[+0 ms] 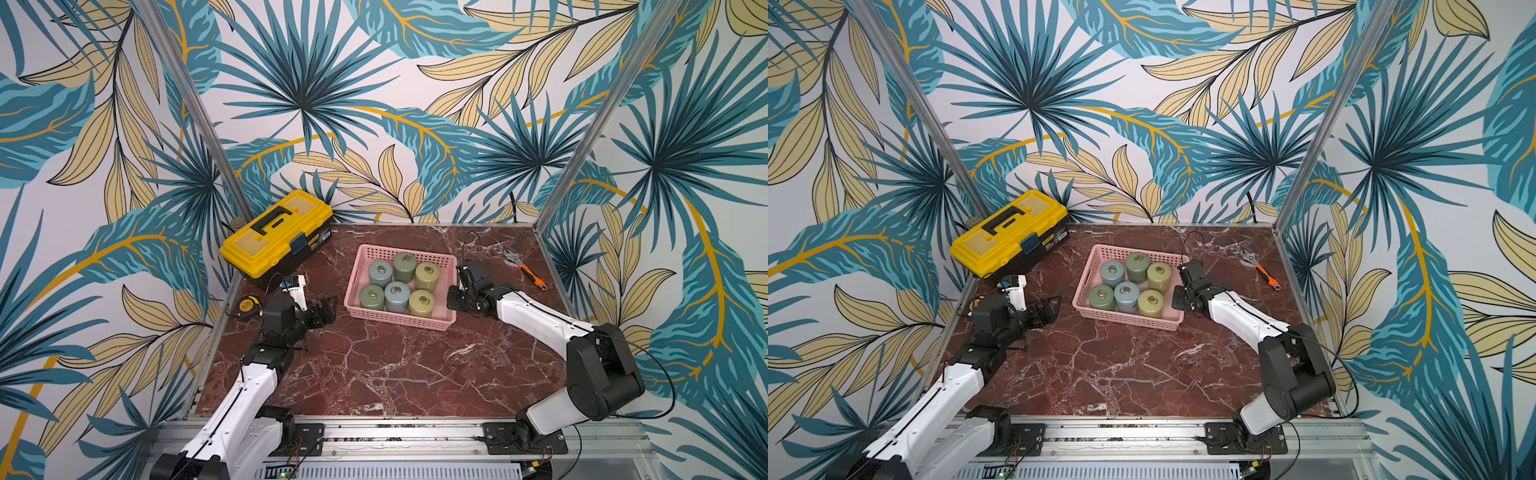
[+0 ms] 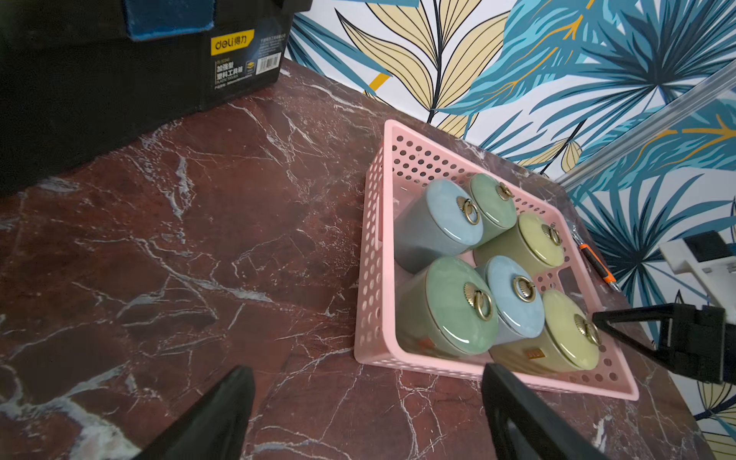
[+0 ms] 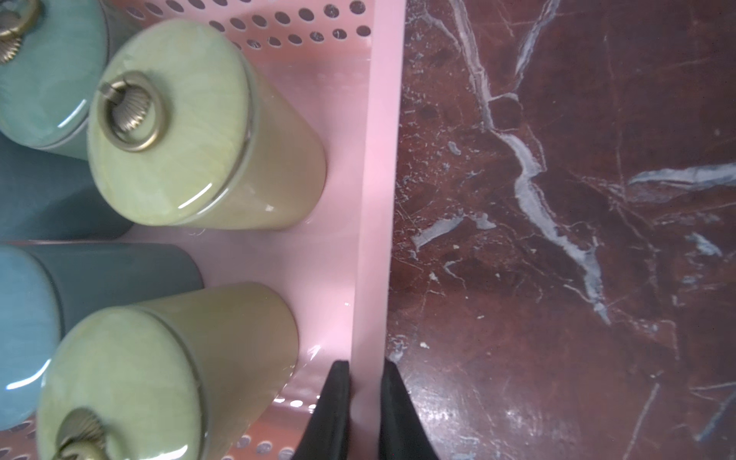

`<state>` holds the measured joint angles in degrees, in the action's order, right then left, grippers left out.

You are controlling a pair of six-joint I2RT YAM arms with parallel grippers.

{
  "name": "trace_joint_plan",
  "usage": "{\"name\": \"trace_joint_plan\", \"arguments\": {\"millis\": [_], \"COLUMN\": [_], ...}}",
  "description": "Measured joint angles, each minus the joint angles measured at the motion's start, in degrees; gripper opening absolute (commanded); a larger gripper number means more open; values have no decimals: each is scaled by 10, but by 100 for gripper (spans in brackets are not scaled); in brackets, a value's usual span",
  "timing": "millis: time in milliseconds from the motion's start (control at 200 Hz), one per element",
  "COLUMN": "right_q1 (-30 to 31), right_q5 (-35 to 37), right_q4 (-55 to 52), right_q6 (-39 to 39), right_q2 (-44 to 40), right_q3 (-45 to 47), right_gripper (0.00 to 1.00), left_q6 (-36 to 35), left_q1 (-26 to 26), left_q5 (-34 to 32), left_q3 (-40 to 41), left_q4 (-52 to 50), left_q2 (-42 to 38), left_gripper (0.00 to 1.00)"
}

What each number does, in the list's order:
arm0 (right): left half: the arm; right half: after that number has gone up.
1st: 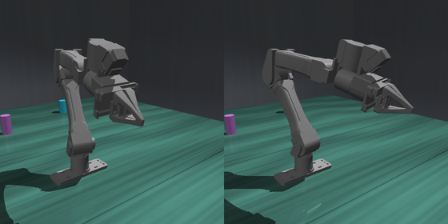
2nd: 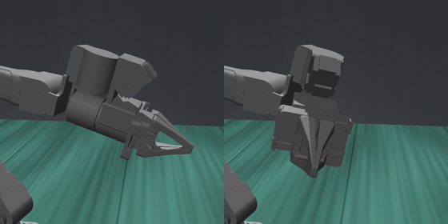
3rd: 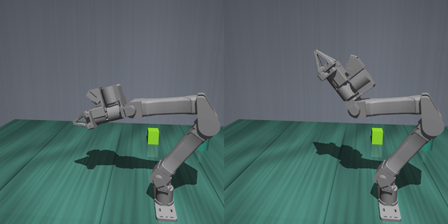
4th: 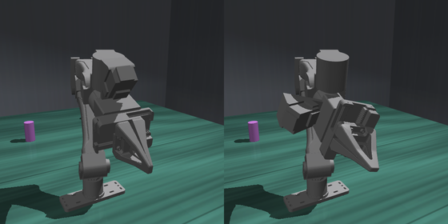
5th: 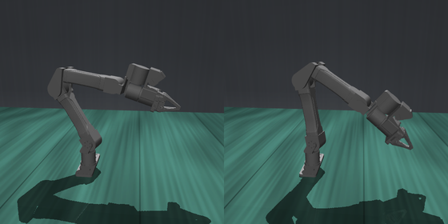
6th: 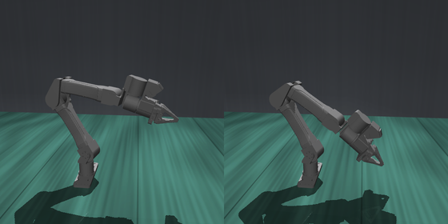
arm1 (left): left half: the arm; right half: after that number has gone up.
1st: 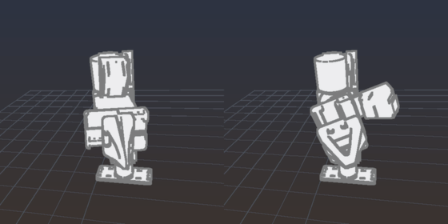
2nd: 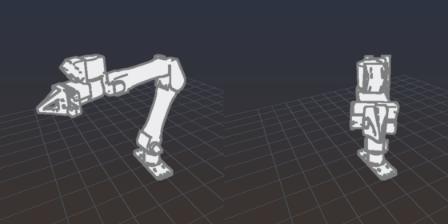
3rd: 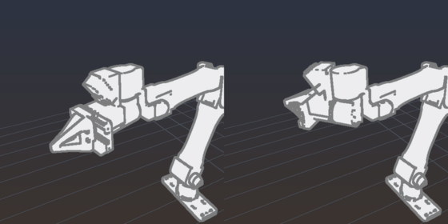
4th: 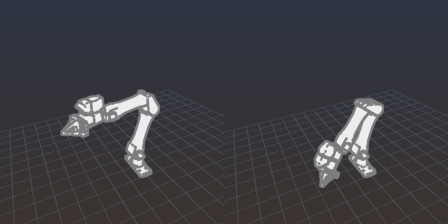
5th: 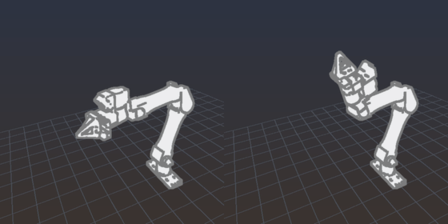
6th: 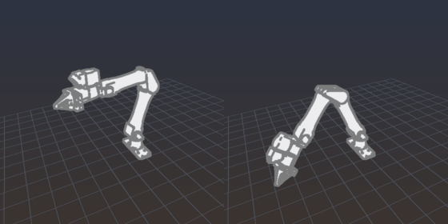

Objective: Take the tea canister out of the basket
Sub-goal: Adjust the basket at the center of the board.

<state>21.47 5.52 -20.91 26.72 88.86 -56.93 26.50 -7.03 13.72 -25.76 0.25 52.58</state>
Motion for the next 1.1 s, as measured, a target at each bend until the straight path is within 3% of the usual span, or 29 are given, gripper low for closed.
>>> {"name": "trace_joint_plan", "arguments": {"millis": [376, 466, 806, 1102], "right_q1": [-7, -7, -7, -7], "right_q5": [0, 0, 0, 0], "right_q4": [-31, -31, -31, -32], "right_q6": [-45, -47, -49, -49], "right_q2": [18, 18, 18, 18], "right_q3": [-28, -29, -29, -29], "right_gripper": [14, 14, 14, 14], "left_q6": [5, 6, 16, 16], "left_q1": [-82, -98, -125, -127], "left_q5": [-63, -82, -116, -116], "left_q3": [-83, -101, -158, -176], "left_q4": [-5, -5, -2, -1], "left_q2": [129, 161, 280, 324], "left_gripper": [77, 78, 55, 37]}}
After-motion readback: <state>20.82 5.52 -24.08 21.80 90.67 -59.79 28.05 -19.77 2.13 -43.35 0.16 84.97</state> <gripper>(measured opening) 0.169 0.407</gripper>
